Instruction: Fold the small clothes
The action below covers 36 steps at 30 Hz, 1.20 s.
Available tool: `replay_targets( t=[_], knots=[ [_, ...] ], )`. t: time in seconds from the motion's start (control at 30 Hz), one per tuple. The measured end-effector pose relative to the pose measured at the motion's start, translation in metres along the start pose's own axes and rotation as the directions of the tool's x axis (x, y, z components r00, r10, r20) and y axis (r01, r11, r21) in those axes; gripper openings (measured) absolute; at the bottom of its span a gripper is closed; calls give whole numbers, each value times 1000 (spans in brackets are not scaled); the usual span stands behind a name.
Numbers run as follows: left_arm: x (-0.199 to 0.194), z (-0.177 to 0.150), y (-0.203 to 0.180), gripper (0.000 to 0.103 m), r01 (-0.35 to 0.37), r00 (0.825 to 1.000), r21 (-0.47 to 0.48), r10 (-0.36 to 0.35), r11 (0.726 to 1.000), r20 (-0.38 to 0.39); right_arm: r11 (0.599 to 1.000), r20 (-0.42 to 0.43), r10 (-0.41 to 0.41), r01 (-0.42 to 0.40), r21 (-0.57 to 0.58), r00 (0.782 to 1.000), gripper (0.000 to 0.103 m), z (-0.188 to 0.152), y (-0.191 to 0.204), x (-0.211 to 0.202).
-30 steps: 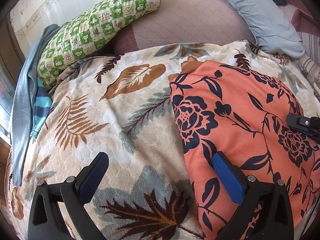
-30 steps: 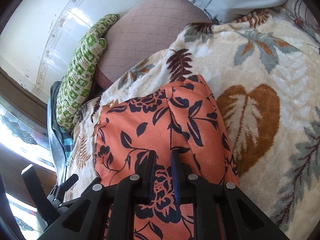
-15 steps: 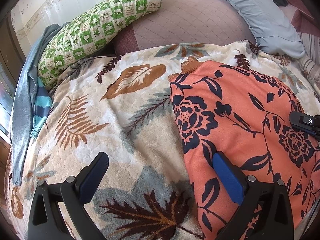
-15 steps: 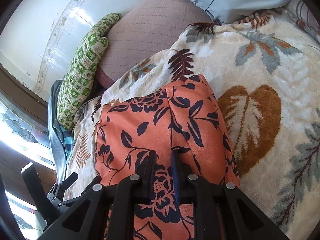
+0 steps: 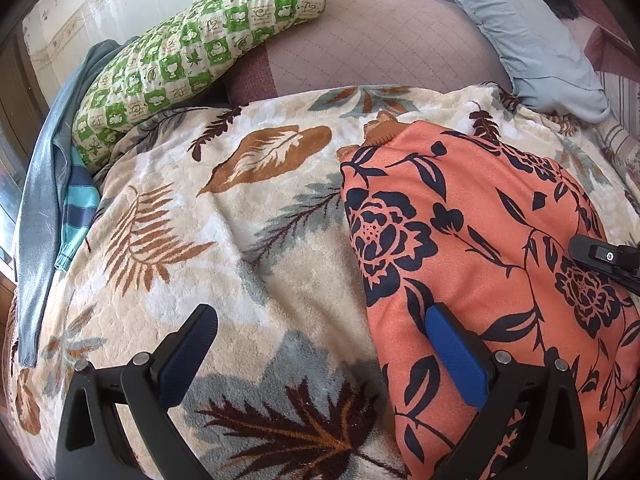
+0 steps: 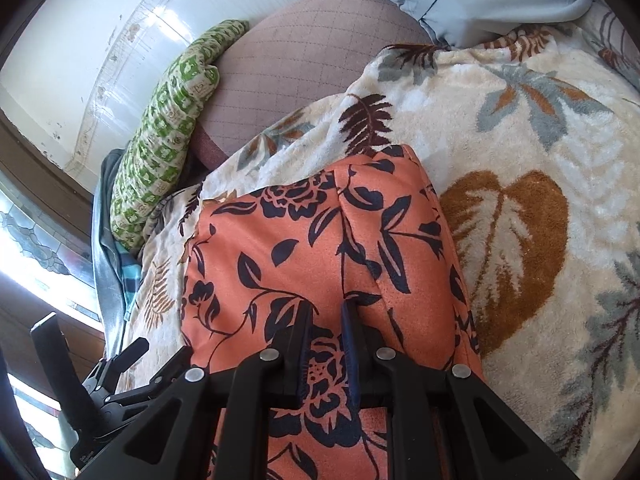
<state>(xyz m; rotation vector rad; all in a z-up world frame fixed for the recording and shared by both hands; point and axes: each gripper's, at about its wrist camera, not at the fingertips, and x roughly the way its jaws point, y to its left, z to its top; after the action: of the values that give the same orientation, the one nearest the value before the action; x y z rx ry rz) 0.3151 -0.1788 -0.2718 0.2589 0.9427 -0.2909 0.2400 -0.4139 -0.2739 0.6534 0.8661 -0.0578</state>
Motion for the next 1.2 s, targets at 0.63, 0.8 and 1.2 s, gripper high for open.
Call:
replay_targets(
  t=[0.63,0.8,1.2],
  knots=[
    [-7,-2,10,103,299,948,-131,-310,945,-74,981,42,69,-75,179,997,89,7,-59,-59],
    [3,-3,5,103,372,917,-148,-388,916,-94,980,-51,60,-49,195,997,89,3,-65,-32],
    [22,-10,-15,102,528,825,-202,-554,825,-108,971,-122,166,-140,193,979,86,-2,-46,8]
  ],
)
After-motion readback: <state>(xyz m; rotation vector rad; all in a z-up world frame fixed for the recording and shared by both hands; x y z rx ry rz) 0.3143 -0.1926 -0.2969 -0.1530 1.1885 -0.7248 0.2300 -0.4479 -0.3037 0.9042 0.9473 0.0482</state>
